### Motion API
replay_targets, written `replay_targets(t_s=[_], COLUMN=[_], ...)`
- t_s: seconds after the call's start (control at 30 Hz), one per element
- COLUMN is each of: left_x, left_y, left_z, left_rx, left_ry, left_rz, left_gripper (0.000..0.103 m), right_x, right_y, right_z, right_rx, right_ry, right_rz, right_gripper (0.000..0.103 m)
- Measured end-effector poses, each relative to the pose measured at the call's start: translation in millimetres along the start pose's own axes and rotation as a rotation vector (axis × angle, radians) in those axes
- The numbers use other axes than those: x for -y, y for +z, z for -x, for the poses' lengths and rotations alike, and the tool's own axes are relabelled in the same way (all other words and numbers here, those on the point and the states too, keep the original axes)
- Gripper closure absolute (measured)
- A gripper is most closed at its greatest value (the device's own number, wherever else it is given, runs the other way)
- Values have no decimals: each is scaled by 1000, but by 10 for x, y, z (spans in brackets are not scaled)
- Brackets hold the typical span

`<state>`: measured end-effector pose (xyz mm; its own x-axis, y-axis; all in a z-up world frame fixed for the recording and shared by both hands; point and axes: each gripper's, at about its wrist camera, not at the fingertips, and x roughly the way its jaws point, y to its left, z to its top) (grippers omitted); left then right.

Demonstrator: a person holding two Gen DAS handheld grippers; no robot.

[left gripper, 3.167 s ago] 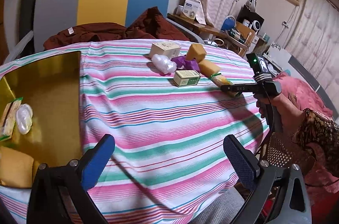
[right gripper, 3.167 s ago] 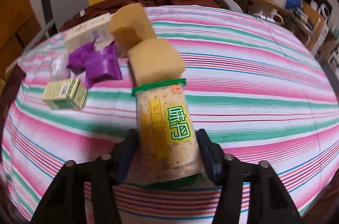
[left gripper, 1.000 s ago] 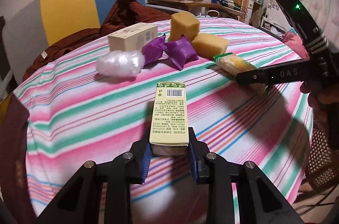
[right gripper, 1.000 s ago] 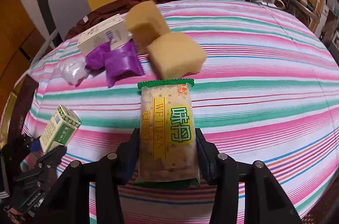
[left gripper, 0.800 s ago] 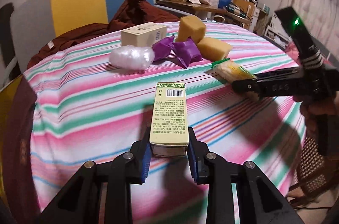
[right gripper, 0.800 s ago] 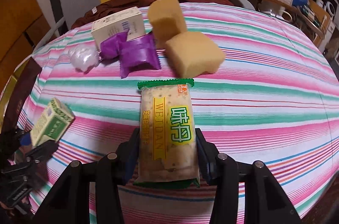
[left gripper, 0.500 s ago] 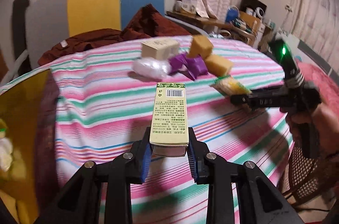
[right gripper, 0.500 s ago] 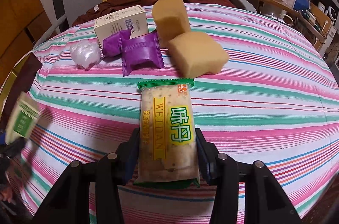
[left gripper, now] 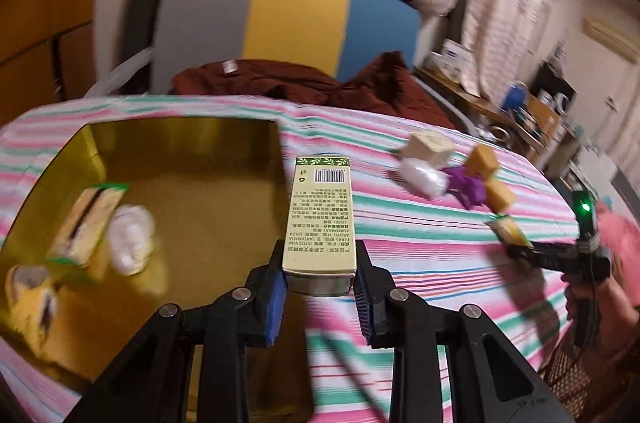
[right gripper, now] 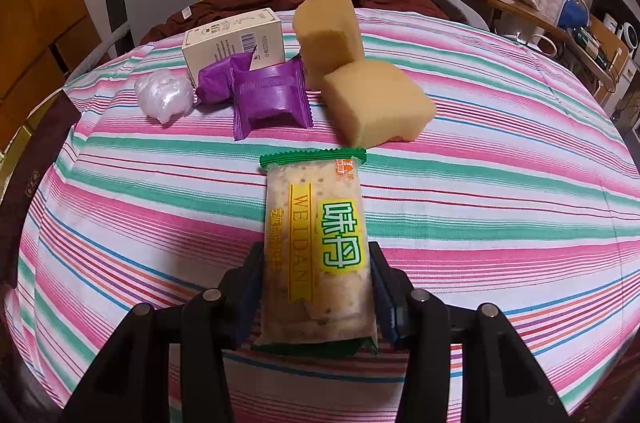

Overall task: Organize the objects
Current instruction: 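Place the box in the gold tray with the left tool while the right tool lowers the WEIDAN pack in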

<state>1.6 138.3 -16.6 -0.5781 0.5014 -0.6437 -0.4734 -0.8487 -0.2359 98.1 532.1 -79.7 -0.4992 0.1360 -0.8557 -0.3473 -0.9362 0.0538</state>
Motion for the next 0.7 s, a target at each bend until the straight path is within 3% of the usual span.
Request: replay_targets(t_s=[0.13, 0.33, 0.47, 0.7], left_x=[-310, -682, -748, -846], left_y=[-16, -35, -82, -132], left_z=[17, -63, -139, -137], left_rx=[-8, -65, -117, -121], left_ry=[41, 83, 80, 110], left_rz=[64, 138, 120, 119], left_gripper=[73, 73, 73, 71], right_x=[3, -133, -437, -1150], right_y=[-4, -144, -169, -61], right_z=[26, 229, 432, 722], right_rx=[5, 58, 105, 161], right_ry=[-5, 65, 113, 268], right_rz=[-43, -127, -100, -17], right_gripper=[54, 54, 54, 54])
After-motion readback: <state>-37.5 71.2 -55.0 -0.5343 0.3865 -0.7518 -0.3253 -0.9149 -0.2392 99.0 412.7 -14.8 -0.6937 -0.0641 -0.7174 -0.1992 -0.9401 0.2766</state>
